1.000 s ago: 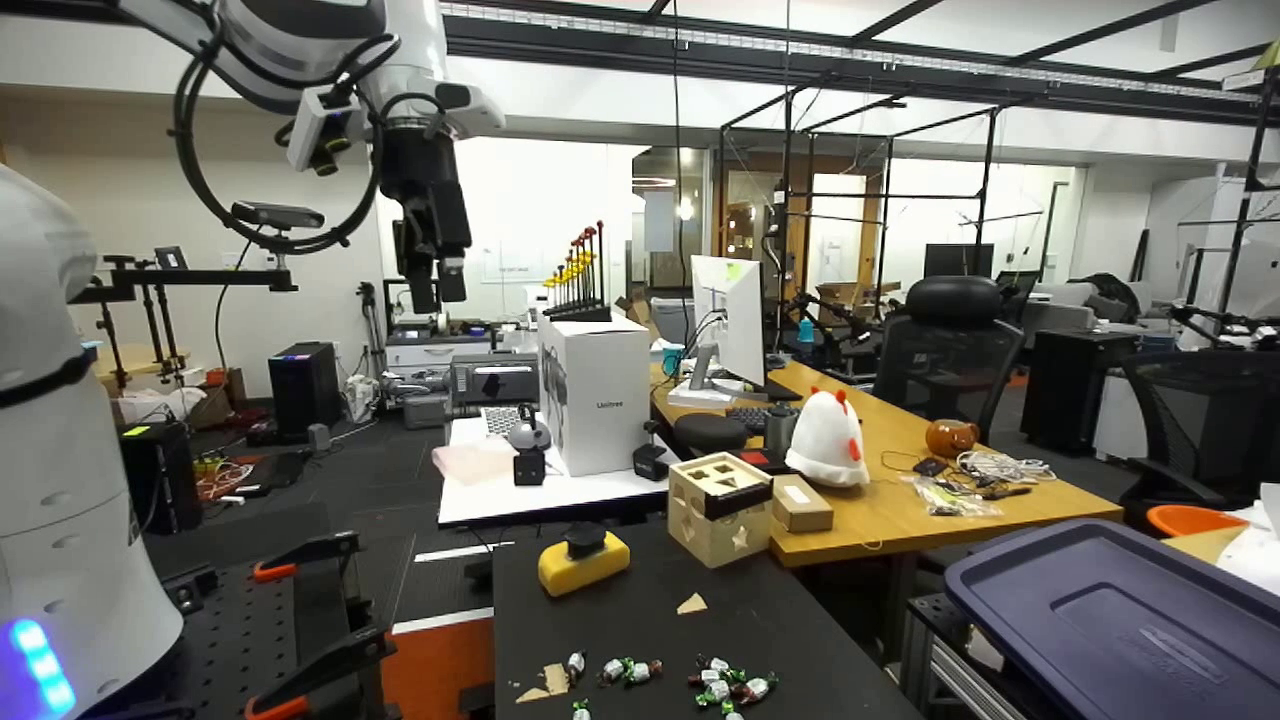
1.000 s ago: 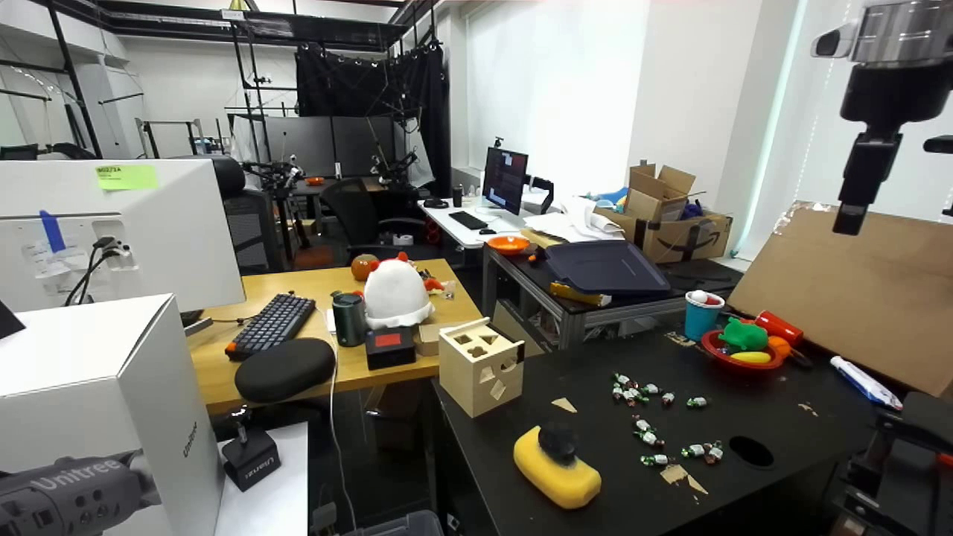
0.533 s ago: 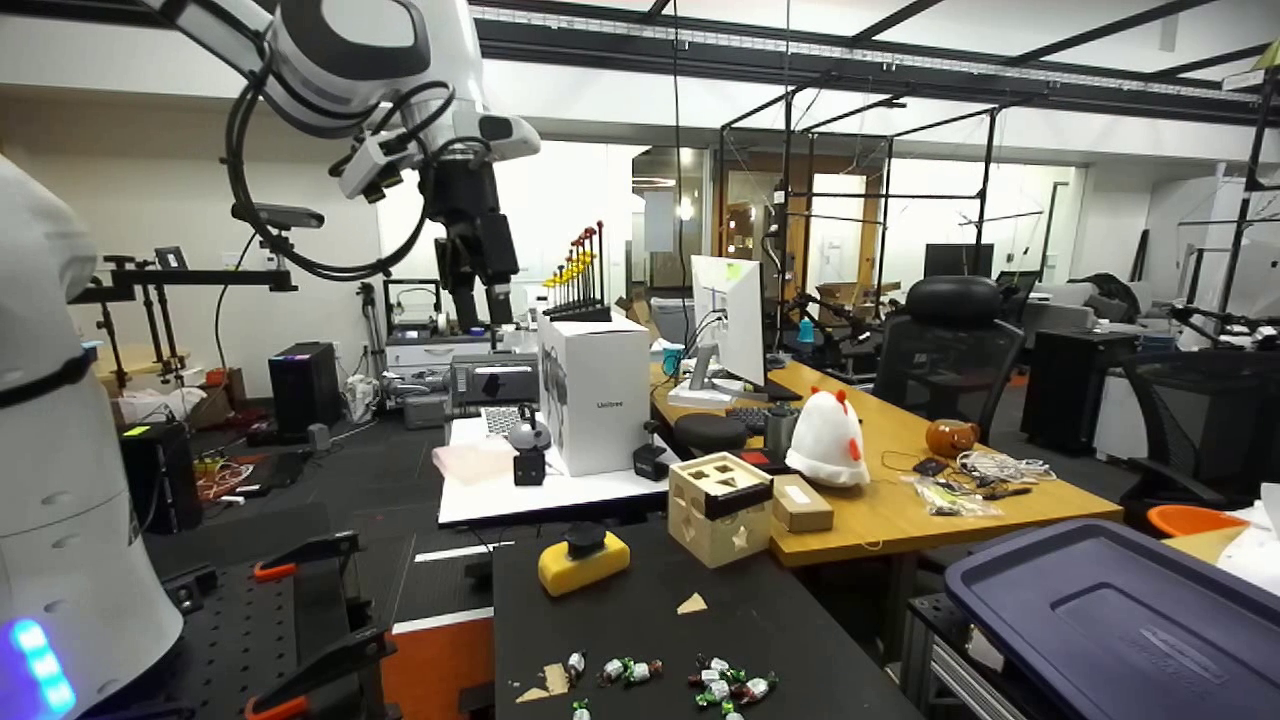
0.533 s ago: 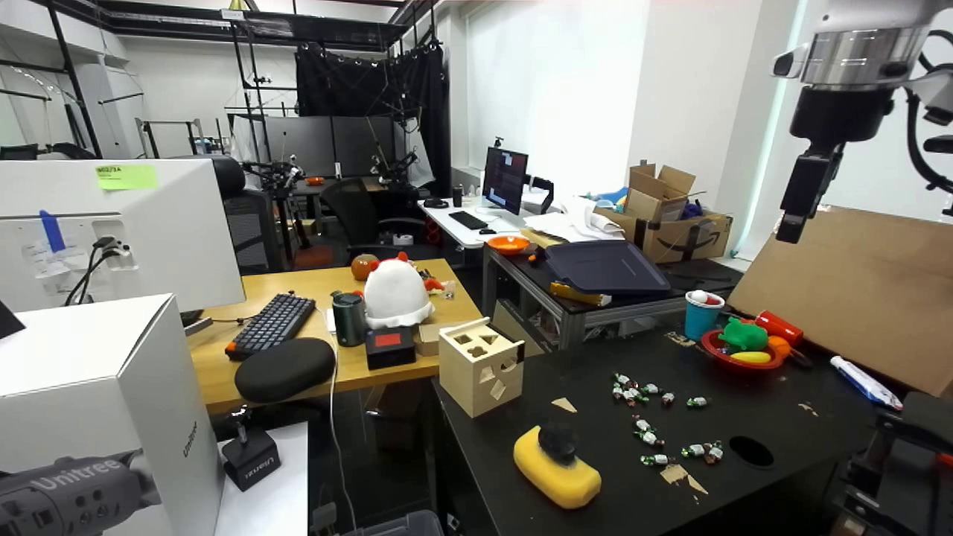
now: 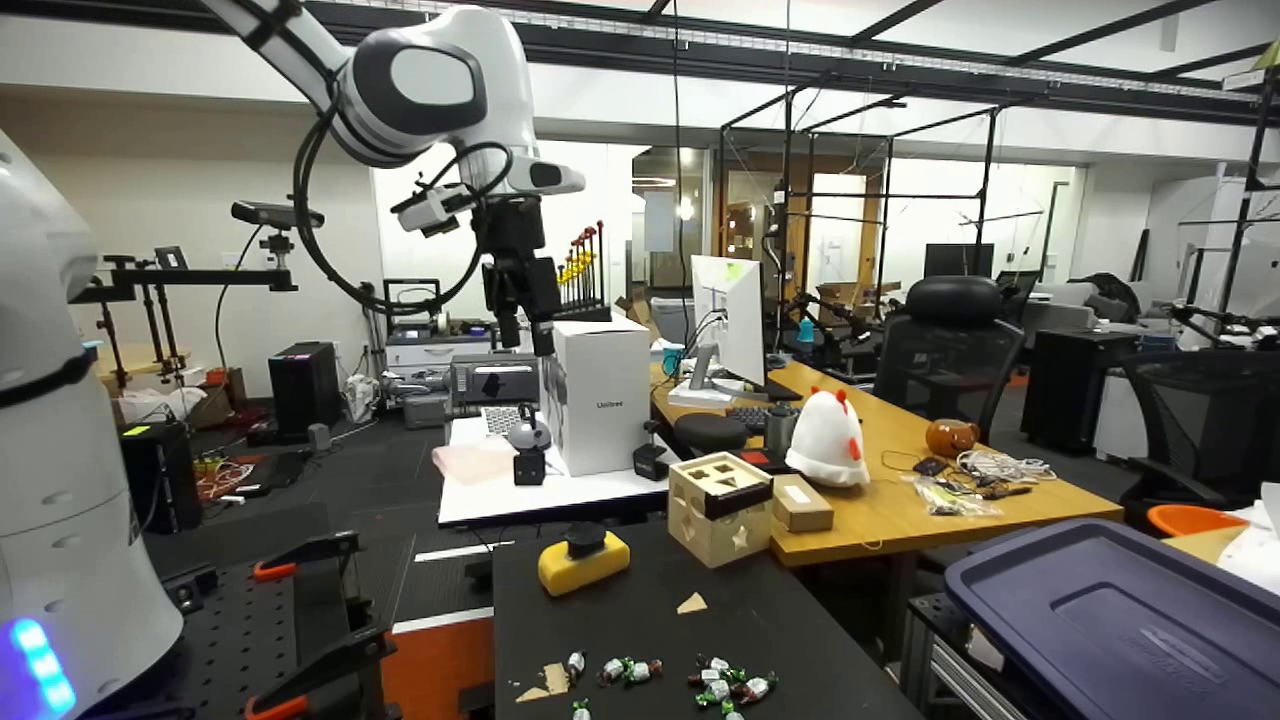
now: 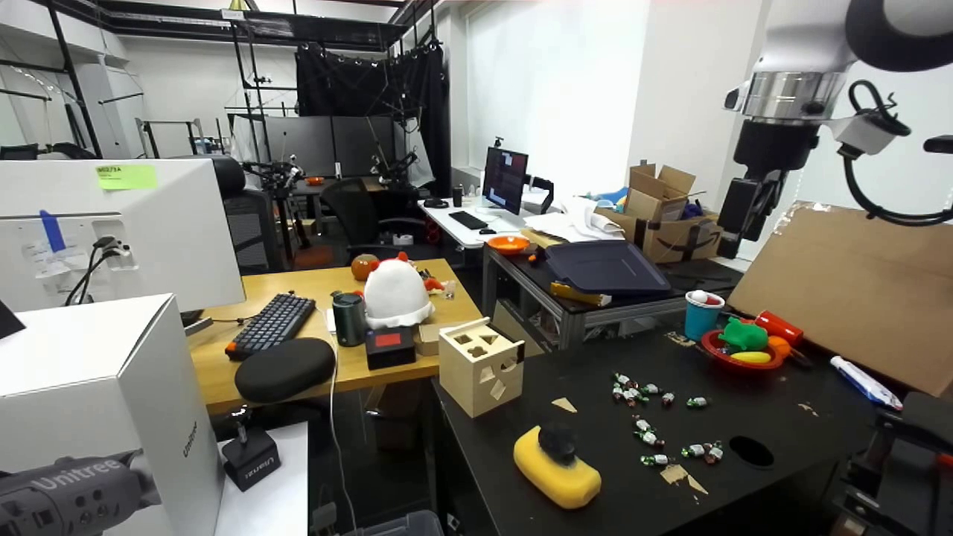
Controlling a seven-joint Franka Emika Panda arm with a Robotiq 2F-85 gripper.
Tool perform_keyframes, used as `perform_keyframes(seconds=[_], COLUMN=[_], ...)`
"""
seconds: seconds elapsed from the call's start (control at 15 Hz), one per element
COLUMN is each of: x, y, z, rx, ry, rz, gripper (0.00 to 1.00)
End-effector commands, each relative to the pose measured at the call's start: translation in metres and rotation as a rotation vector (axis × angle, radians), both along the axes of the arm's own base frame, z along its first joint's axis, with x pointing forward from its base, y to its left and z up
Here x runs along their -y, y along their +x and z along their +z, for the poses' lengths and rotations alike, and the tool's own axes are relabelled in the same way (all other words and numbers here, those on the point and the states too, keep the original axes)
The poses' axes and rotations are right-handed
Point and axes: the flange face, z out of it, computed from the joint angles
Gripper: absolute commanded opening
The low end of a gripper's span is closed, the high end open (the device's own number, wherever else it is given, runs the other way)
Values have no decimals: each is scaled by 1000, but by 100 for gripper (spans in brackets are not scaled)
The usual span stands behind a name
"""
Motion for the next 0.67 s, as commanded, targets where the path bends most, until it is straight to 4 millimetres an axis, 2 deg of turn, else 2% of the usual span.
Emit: perform_keyframes(seconds=[0.0,0.6], x=[8,23], y=[33,91], z=[-17,-76], rx=[-8,-86], ry=[45,145], rz=[-9,-94], gripper=[100,100])
